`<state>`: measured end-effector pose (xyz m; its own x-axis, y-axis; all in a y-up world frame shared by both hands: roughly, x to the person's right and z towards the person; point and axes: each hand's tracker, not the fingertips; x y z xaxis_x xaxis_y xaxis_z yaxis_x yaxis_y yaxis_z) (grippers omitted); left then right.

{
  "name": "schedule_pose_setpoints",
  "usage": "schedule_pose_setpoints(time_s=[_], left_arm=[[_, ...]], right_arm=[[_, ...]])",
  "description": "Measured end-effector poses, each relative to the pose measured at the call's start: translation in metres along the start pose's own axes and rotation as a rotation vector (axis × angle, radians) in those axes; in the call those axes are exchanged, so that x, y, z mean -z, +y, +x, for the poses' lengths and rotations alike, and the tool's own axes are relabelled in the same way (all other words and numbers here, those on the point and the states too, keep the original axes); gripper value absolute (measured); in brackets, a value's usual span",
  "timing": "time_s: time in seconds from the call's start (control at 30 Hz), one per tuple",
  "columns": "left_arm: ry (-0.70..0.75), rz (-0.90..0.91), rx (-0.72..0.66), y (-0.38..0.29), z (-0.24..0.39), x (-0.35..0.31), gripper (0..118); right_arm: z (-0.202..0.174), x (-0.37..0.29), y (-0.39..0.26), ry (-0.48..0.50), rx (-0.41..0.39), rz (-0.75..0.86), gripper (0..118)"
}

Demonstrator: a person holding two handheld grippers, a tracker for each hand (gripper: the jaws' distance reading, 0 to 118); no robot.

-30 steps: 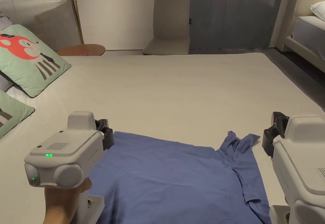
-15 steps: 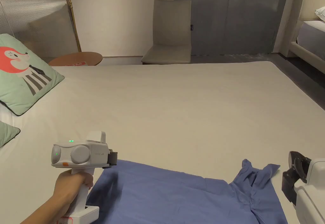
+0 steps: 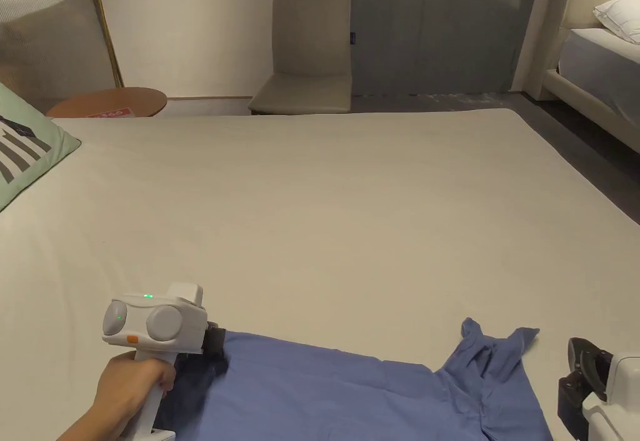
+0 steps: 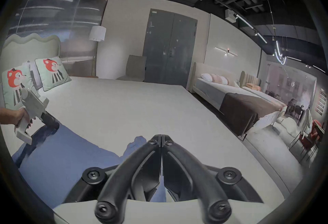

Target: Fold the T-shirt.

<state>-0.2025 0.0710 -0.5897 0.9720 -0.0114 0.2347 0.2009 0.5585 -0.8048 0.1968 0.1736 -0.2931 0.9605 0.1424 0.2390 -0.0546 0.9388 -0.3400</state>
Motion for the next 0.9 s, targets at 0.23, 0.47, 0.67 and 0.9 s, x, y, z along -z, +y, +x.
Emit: schedule_pose_setpoints(time_s=[0.23, 0.47, 0.67, 0.9], left_arm=[[0.031, 0.093, 0.028, 0.004, 0.015, -0.036, 1], [-0.033, 0.203, 0.057, 0.001, 0.017, -0.105, 1], [-0.065, 0.246, 0.046, -0.004, 0.017, -0.143, 1], [-0.047, 0.257, 0.013, -0.014, 0.007, -0.152, 1]], right_arm=[[0.013, 0.039, -0.009, 0.024, 0.032, -0.217, 13], [0.006, 0.106, -0.037, 0.081, 0.101, -0.449, 114], [-0.005, 0.145, -0.053, 0.093, 0.115, -0.563, 99], [-0.005, 0.126, -0.047, 0.104, 0.072, -0.508, 7]])
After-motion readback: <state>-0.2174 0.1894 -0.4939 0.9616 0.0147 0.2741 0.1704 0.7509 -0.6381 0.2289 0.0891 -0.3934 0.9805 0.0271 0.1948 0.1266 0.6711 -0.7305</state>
